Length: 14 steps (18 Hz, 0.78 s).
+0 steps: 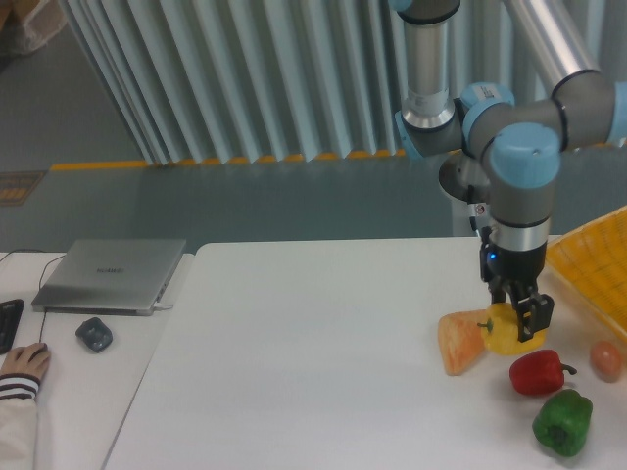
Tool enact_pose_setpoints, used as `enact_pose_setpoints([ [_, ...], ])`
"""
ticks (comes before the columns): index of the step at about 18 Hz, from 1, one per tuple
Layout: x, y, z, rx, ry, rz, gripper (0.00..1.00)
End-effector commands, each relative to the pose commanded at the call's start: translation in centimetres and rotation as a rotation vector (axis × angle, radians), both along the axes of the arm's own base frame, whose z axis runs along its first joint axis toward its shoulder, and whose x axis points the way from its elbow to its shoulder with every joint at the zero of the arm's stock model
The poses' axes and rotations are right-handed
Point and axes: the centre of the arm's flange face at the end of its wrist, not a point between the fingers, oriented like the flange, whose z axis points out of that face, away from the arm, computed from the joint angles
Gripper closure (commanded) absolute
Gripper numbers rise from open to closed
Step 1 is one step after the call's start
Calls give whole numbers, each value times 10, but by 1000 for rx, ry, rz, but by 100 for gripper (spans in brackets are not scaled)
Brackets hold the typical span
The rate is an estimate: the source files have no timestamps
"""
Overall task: Place the yellow pepper on the table
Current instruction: 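Lower the yellow pepper onto the table beside the red pepper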
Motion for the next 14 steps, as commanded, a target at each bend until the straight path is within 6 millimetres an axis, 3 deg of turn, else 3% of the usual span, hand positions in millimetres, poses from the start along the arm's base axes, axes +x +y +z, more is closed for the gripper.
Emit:
enact_pose_setpoints([
  [6, 4, 20, -18, 3, 8, 10, 57],
  [14, 7, 20, -34, -24, -11, -3, 56],
])
